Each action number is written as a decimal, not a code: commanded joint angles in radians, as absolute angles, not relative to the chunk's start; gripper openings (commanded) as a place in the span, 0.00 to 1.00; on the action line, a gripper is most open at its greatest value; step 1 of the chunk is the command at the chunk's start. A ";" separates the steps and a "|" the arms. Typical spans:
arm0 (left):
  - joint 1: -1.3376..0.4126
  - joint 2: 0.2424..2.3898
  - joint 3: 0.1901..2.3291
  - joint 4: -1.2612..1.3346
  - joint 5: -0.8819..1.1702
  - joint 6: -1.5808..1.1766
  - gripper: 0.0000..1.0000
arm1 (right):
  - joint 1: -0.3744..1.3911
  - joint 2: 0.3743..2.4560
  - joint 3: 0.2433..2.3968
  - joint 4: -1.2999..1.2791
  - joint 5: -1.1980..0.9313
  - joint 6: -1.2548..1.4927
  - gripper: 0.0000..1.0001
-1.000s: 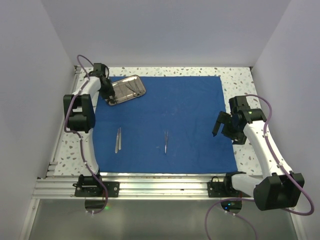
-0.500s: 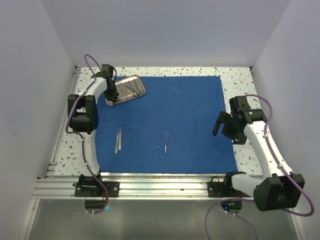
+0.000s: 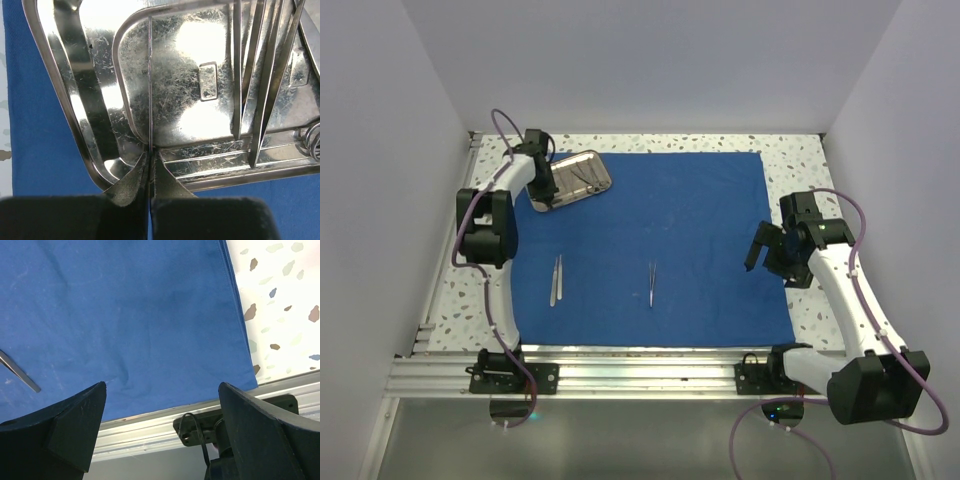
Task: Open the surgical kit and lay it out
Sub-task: Pick up the medical item from the container.
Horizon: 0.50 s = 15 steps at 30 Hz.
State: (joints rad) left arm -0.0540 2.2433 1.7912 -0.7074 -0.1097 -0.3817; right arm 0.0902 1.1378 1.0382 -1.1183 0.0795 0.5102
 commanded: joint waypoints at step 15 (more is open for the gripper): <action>-0.158 1.872 1.583 -0.810 -0.109 -0.327 0.00 | 0.092 1.060 1.020 -1.100 -0.017 0.525 0.98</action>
State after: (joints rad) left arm -0.1234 2.0125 1.6646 -0.8135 -0.1051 -0.3496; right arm 0.0906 1.0924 1.0252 -1.1110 0.0296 0.5159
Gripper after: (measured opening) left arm 0.010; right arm 0.985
